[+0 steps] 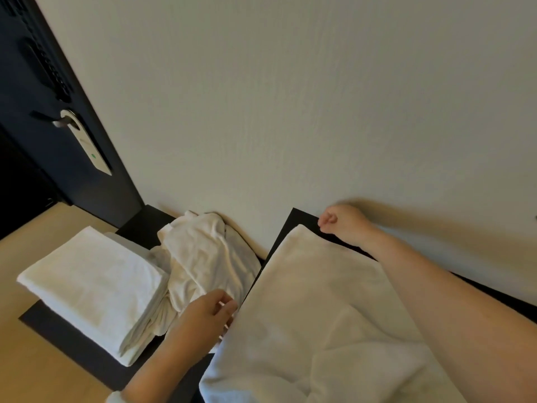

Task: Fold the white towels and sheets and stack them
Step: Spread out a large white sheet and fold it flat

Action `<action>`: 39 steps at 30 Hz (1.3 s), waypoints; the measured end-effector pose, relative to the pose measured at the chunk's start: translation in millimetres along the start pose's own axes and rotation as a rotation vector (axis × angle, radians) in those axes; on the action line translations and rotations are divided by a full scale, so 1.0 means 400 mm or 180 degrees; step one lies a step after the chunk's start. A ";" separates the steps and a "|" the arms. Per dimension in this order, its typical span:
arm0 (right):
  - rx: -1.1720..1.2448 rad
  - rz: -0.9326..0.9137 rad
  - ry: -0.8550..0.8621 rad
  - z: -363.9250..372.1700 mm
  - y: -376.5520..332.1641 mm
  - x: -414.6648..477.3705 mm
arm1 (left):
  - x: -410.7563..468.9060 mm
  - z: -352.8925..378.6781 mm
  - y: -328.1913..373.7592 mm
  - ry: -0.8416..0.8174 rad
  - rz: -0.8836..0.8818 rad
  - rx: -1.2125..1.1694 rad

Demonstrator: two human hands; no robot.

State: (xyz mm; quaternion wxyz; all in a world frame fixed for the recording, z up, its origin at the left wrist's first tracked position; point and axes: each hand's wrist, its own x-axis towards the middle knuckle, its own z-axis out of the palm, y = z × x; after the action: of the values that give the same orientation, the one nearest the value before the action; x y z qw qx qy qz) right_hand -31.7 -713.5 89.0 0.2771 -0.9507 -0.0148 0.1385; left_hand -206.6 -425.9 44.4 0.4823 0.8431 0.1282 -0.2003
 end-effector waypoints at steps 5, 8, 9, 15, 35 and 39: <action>-0.0978 0.0299 -0.1067 -0.050 0.046 -0.041 | -0.048 -0.050 -0.038 -0.0623 -0.0233 -0.0075; -0.1372 0.0299 -0.1000 -0.053 0.057 -0.050 | -0.059 -0.046 -0.044 -0.0543 -0.0111 0.0077; -0.1405 0.0279 -0.0941 -0.052 0.060 -0.050 | -0.059 -0.041 -0.045 -0.0450 -0.0047 0.0152; -0.1016 0.0220 -0.0093 -0.004 0.076 -0.052 | -0.057 -0.025 -0.067 -0.0180 0.0029 0.0035; 0.0220 -0.0588 0.0039 0.030 -0.047 -0.103 | -0.065 -0.038 -0.058 -0.0186 0.0120 0.0224; -0.0288 -0.0368 -0.1274 -0.006 0.027 -0.261 | -0.098 -0.038 -0.054 0.0132 0.1299 0.0914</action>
State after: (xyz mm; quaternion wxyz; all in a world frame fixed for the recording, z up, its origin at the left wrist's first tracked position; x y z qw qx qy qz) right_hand -132.1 -735.1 112.0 0.2332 -0.9133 -0.1302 0.3076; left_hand -247.0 -402.9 53.0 0.3853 0.9153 -0.0647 -0.0976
